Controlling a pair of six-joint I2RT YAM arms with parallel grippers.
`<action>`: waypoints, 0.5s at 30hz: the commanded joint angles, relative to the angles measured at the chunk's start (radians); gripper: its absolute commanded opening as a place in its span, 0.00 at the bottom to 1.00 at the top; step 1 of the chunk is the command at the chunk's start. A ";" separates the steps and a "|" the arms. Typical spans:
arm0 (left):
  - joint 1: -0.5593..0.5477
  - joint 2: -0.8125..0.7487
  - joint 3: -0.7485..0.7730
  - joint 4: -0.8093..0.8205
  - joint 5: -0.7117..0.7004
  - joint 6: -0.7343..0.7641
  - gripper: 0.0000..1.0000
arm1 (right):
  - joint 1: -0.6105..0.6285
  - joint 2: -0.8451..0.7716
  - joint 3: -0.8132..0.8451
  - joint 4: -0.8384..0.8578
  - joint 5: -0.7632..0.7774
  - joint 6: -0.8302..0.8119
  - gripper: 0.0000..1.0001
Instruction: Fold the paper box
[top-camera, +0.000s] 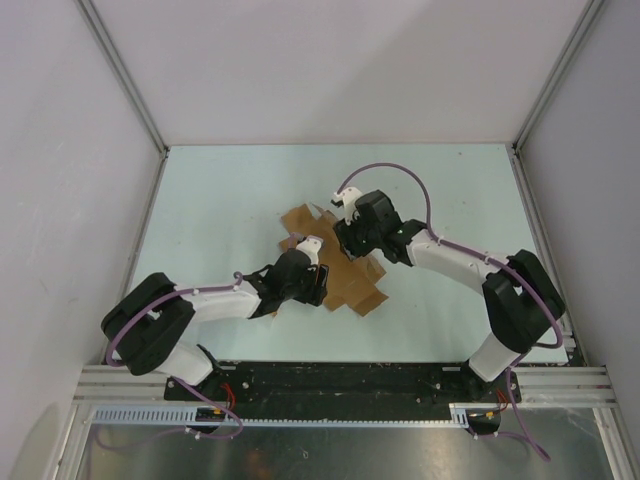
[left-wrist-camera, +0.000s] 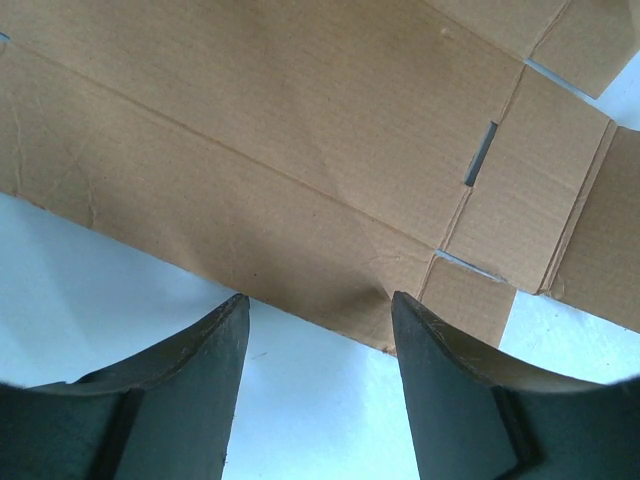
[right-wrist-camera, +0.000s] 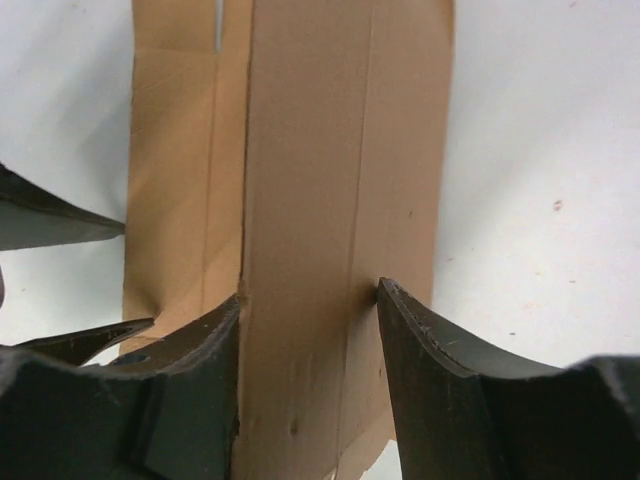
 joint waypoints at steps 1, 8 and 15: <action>-0.004 0.006 -0.022 0.004 0.000 -0.016 0.64 | 0.006 0.017 -0.023 0.060 -0.105 0.033 0.55; -0.003 0.009 -0.027 0.004 0.000 -0.018 0.64 | 0.004 0.034 -0.040 0.087 -0.168 0.043 0.61; -0.003 -0.003 -0.037 0.004 0.001 -0.019 0.64 | 0.009 0.091 -0.043 0.092 -0.201 0.043 0.62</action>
